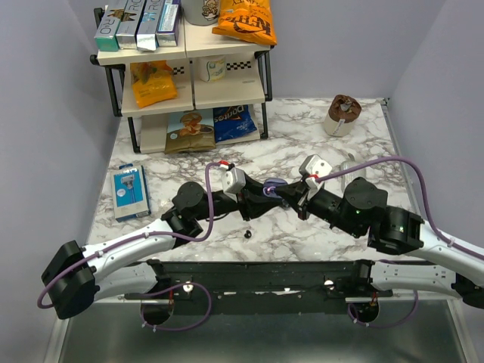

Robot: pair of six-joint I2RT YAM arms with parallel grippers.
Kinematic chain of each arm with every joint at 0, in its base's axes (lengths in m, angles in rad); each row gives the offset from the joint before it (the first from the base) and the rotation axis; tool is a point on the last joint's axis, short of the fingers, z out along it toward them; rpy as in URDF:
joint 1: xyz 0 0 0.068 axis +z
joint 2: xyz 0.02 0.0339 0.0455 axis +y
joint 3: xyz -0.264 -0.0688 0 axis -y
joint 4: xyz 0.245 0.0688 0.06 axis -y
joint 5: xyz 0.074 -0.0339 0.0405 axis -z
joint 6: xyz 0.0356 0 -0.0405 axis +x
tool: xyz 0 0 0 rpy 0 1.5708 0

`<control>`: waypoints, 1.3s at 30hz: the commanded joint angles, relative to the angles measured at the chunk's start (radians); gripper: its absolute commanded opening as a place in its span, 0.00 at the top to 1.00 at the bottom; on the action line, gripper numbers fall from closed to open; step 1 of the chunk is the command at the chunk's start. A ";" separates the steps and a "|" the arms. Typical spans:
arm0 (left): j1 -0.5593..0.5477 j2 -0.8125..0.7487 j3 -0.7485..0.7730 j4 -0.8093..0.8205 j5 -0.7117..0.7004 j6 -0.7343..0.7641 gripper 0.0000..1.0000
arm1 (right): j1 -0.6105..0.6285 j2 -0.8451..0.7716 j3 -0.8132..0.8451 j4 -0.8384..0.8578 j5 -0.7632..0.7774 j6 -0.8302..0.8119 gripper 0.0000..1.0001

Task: Insert the wireless bluetooth earbuds into the charging case
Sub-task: Place the earbud in the charging case.

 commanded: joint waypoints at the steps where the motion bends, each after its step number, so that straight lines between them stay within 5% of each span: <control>1: 0.004 0.006 0.030 0.058 -0.004 -0.008 1.00 | 0.007 0.011 0.009 -0.032 -0.023 -0.020 0.99; 39: 0.006 -0.014 0.009 0.106 -0.001 -0.019 1.00 | 0.006 0.009 -0.022 0.022 -0.094 -0.070 0.99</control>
